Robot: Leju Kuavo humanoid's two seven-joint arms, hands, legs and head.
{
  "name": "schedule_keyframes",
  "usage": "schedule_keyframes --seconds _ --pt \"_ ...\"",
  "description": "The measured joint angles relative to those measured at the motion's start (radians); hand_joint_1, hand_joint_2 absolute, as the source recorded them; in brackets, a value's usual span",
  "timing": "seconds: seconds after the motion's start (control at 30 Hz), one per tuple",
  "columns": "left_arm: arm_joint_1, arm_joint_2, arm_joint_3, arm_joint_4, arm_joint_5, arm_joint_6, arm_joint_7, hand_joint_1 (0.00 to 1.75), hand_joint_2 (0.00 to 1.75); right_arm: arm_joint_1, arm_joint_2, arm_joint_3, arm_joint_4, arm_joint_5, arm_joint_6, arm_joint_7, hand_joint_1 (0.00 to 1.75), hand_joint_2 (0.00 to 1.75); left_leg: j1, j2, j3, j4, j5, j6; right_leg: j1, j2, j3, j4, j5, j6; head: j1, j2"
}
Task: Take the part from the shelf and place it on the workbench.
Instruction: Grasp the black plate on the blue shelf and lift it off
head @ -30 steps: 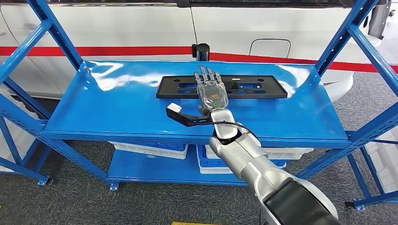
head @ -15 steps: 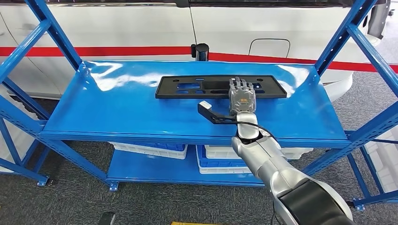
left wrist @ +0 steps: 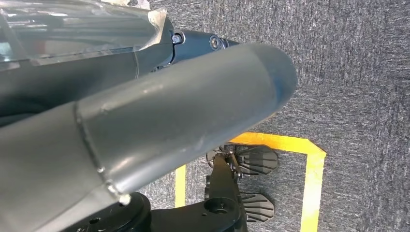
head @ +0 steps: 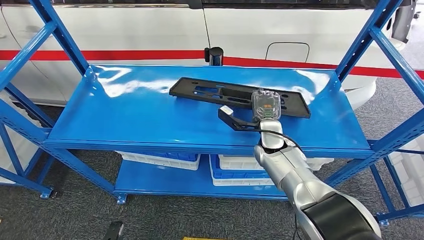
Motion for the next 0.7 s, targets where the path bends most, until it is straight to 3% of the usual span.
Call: schedule_keyframes --seconds 0.5,0.7 --pt "-0.011 -0.008 0.003 0.0 -0.018 0.025 -0.031 0.0 0.0 0.069 -0.004 -0.137 -0.101 0.133 -0.014 -0.082 1.75 1.75 0.0 0.0 0.0 0.0 0.0 0.0 0.0 0.0 0.001 0.0 0.0 0.0 0.0 0.0" --pt "-0.011 -0.01 0.01 0.0 -0.018 0.019 -0.197 0.0 0.0 0.153 0.011 -0.248 -0.252 0.069 -0.071 -0.203 1.75 1.75 0.0 -0.001 -0.001 0.0 0.0 0.0 0.0 -0.001 0.0 0.0 0.0 0.0 0.0 0.0"
